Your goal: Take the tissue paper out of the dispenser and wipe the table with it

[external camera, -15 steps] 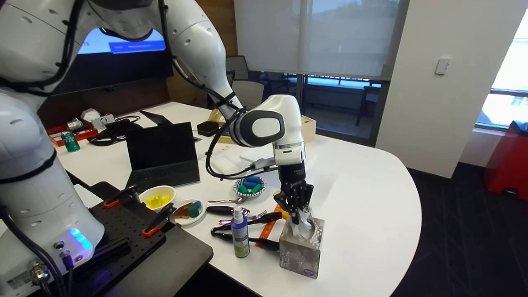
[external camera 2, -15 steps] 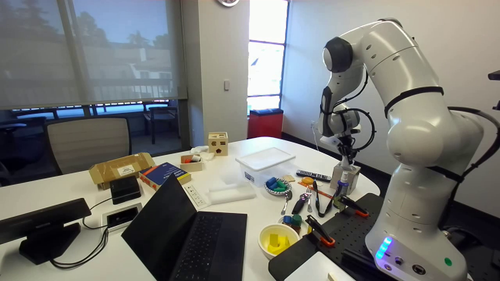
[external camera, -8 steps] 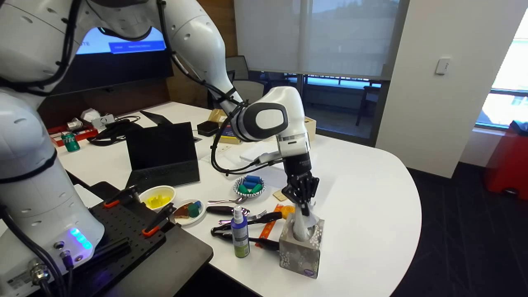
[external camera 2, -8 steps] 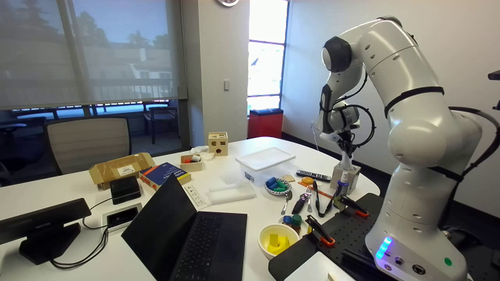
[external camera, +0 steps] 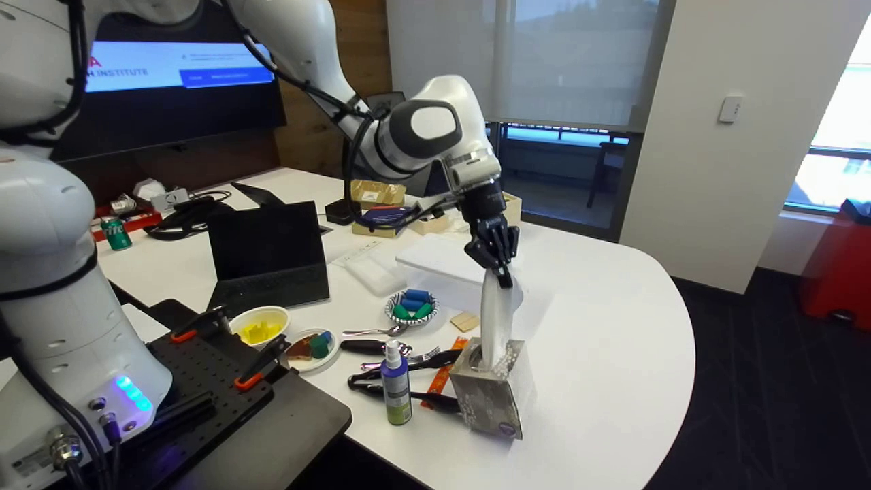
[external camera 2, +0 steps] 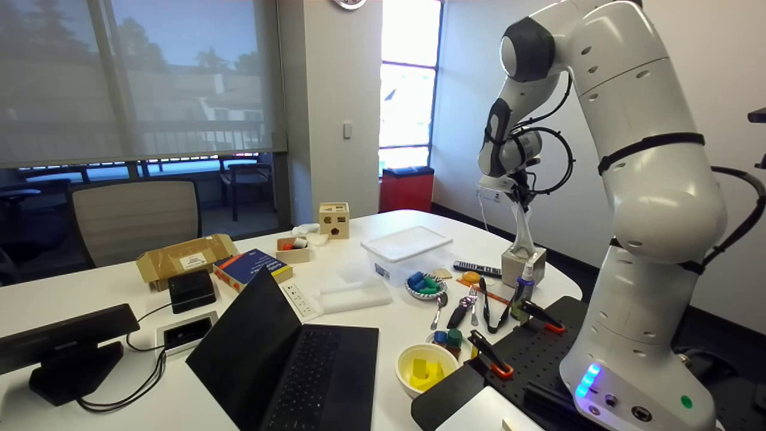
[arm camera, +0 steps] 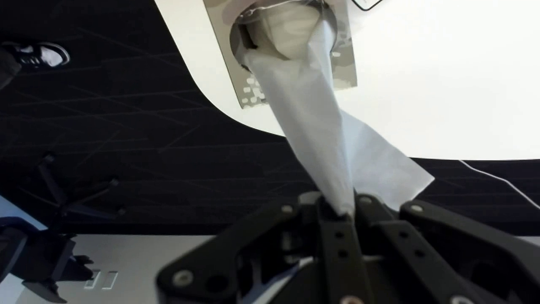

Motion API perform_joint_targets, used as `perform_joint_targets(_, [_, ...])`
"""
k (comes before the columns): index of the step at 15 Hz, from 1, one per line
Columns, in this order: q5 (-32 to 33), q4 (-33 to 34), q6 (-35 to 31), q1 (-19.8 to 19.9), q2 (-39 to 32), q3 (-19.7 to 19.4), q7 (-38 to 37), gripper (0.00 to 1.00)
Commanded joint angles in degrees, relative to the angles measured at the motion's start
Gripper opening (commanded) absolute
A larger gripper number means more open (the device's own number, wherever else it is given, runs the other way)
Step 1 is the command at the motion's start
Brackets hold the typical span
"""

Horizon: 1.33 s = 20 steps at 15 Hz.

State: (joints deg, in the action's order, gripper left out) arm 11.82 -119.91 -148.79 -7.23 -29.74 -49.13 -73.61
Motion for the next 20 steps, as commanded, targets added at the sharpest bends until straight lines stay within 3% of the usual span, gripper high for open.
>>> perform_joint_targets(1, [9.2,-6.1,1.7,-8.0,13.3,-4.3,-1.5,0.00])
perform_joint_targets(4, [20.6,-7.7,4.2,-13.7,22.3,-6.3,-6.6,0.00])
perform_joint_targets(5, [23.1,-8.2,5.7,-18.1,24.6,-9.3,-7.8,0.00])
perform_joint_targets(9, [33.4,-8.2,13.8,-21.5,34.1,-8.5,-14.0,0.00])
perform_joint_targets(10, [35.3,-8.1,16.0,-11.2,36.4,2.6,-15.4,0.00])
perform_joint_targets(14, [33.6,-10.2,19.2,3.3,40.7,17.4,-15.5,0.00])
perform_joint_targets(17, [32.2,-11.8,19.0,13.2,42.8,25.5,-15.0,0.00])
perform_joint_targets(20, [31.1,-13.1,18.7,19.2,44.1,29.1,-15.1,0.00])
